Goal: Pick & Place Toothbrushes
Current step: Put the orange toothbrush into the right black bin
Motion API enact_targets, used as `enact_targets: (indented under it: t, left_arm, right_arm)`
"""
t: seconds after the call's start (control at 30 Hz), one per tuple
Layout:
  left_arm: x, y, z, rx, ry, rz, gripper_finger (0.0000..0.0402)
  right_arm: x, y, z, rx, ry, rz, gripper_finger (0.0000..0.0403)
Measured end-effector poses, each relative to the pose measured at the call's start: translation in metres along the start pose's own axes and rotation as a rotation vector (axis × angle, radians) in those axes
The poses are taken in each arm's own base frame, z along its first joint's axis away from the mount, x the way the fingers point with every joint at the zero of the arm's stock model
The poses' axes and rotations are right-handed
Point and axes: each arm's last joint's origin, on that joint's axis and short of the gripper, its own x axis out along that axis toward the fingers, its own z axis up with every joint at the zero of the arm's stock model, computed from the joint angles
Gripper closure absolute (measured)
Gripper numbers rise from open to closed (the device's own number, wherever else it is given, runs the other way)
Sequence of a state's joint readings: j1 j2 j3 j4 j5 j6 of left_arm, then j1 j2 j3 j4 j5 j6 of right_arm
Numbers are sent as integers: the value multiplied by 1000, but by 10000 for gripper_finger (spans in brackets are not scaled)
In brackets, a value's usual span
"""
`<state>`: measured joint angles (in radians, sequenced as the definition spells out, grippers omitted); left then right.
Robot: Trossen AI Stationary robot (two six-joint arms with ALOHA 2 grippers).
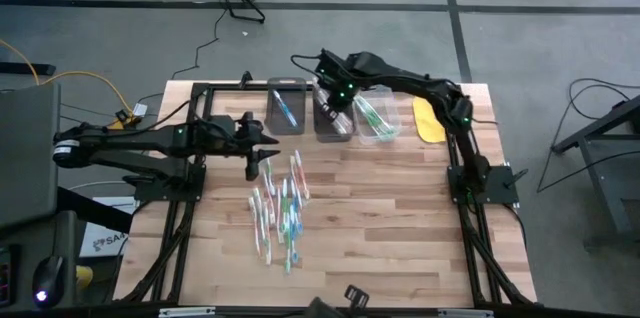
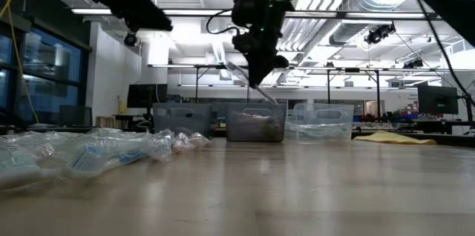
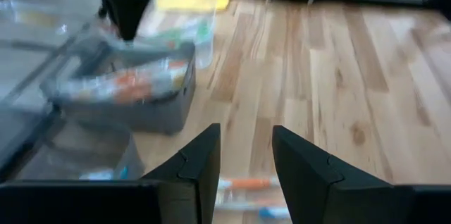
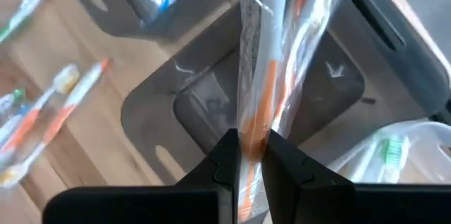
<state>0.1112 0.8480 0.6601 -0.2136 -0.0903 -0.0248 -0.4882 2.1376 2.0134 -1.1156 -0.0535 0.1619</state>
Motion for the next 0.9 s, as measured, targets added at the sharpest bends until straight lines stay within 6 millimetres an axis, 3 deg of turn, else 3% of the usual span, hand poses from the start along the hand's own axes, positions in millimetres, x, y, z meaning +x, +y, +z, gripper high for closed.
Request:
enact_targets:
  t: [0.3, 0.9]
  left_arm:
    - [-5, 1, -7, -6, 71, 9, 278]
    - [-6, 1, -9, 3, 92, 11, 278]
  right_arm:
    - [32, -5, 7, 62, 87, 35, 368]
    - [62, -28, 11, 154, 131, 104, 367]
